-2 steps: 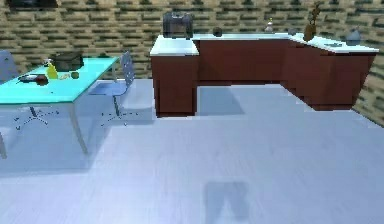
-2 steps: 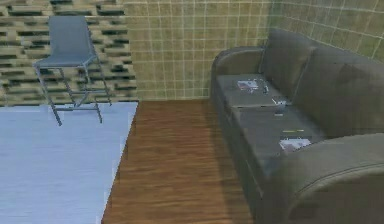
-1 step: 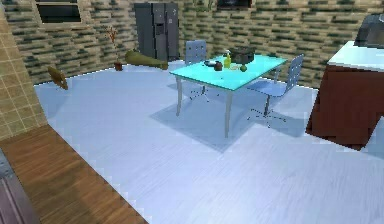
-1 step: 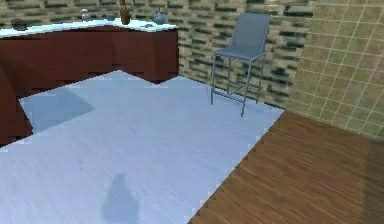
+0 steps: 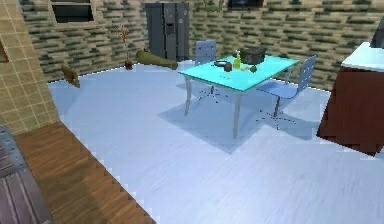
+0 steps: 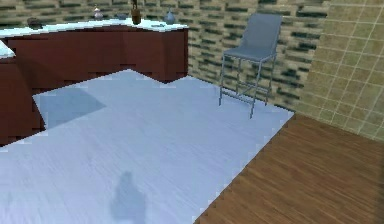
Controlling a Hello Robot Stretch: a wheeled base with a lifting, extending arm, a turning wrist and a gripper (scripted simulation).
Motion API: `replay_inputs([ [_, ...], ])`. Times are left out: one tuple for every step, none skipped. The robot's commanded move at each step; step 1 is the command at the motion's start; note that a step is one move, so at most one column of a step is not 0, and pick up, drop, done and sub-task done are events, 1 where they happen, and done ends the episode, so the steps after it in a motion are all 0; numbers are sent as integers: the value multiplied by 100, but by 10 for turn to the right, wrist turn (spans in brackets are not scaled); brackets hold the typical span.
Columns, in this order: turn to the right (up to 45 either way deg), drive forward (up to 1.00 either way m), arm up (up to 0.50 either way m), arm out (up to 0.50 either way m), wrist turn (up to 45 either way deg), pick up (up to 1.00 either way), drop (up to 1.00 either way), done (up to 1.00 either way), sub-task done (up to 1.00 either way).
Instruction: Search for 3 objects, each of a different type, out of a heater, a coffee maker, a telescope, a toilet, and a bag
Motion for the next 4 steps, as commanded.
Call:
replay_inputs([
  [120, 0, 0, 0, 0, 0, 0, 0, 0],
  [0, 65, 0, 0, 0, 0, 0, 0, 0],
  [300, 0, 0, 0, 0, 0, 0, 0, 0],
  [0, 5, 0, 0, 0, 0, 0, 0, 0],
])
